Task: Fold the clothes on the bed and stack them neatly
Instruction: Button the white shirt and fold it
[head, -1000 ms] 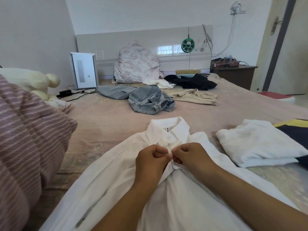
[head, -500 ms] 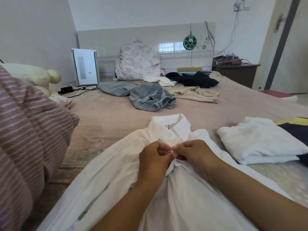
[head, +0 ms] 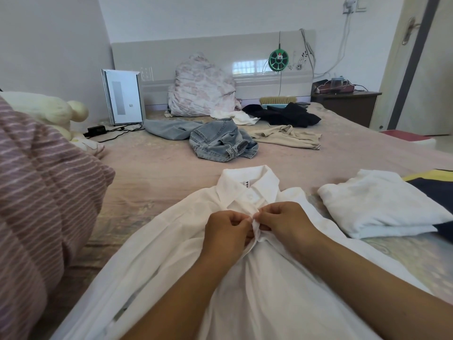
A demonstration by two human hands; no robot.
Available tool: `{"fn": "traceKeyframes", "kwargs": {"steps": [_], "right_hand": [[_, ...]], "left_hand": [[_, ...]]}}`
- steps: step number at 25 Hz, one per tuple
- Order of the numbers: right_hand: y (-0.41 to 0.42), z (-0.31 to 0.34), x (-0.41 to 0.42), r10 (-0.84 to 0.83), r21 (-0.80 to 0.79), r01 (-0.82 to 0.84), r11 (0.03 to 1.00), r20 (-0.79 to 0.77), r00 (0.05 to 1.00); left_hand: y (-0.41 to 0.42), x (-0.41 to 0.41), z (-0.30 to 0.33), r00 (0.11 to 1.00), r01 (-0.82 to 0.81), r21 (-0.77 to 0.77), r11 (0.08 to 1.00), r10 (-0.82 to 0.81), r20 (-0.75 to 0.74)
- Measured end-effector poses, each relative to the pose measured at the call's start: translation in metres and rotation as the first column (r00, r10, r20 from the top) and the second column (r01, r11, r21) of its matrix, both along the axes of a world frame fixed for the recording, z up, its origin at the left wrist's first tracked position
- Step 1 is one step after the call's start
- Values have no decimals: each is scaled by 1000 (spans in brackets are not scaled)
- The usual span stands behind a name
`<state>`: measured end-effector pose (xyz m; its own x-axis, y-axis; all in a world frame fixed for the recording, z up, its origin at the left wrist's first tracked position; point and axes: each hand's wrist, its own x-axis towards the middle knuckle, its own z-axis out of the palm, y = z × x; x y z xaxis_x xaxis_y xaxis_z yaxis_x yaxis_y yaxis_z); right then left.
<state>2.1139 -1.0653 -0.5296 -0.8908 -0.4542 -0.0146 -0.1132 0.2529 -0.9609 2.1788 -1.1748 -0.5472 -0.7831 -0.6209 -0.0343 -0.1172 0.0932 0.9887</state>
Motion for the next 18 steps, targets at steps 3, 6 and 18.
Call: {"fn": "traceKeyframes", "kwargs": {"steps": [3, 6, 18], "right_hand": [[0, 1, -2, 33, -19, -33, 999, -1, 999], [0, 2, 0, 53, -10, -53, 999, -17, 998], [5, 2, -1, 97, 38, -97, 995, 19, 995]], "left_hand": [[-3, 2, 4, 1000, 9, 135, 991, -11, 14], [-6, 5, 8, 997, 39, 167, 985, -49, 55], [0, 6, 12, 1000, 5, -63, 998, -6, -11]]}}
